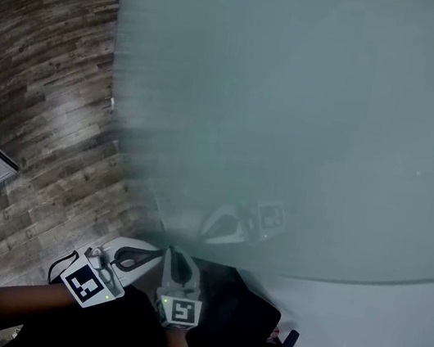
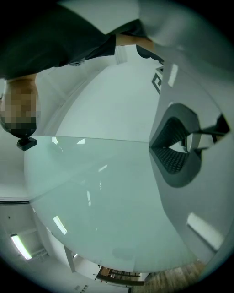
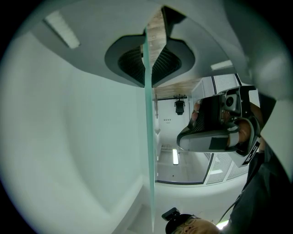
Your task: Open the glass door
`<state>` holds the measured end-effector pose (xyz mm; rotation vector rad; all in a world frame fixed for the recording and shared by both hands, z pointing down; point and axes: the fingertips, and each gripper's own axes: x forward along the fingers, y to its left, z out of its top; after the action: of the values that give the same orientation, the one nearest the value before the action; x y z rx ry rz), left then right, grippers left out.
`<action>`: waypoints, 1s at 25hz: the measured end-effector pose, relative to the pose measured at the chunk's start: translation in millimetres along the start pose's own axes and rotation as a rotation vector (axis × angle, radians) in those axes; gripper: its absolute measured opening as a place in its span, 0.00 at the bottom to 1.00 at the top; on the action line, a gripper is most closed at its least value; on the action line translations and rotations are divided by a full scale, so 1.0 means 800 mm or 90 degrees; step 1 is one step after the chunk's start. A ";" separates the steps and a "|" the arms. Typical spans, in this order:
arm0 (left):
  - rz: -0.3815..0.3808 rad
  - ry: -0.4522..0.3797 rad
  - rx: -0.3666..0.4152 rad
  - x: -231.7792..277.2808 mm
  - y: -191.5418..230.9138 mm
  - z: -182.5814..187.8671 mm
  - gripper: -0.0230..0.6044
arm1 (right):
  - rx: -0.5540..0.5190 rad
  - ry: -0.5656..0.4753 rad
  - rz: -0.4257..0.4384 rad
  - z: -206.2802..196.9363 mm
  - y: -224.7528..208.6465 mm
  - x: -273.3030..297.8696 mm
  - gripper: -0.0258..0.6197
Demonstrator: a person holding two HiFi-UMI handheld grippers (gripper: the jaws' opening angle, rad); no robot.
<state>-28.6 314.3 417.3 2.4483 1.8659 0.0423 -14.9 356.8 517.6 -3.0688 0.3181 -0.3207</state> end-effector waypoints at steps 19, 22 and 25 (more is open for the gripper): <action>-0.076 0.017 -0.056 0.024 -0.027 -0.027 0.04 | 0.007 -0.031 -0.028 -0.010 -0.063 0.002 0.13; -0.089 0.012 -0.082 0.036 -0.024 -0.029 0.04 | 0.011 -0.018 -0.043 -0.020 -0.074 0.001 0.13; -0.118 0.007 -0.088 0.045 -0.021 -0.024 0.04 | 0.012 -0.019 -0.052 -0.018 -0.078 0.006 0.13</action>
<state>-36.6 354.2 435.0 2.1811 2.0131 0.1699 -0.8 416.9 536.5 -3.0698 0.1881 -0.2791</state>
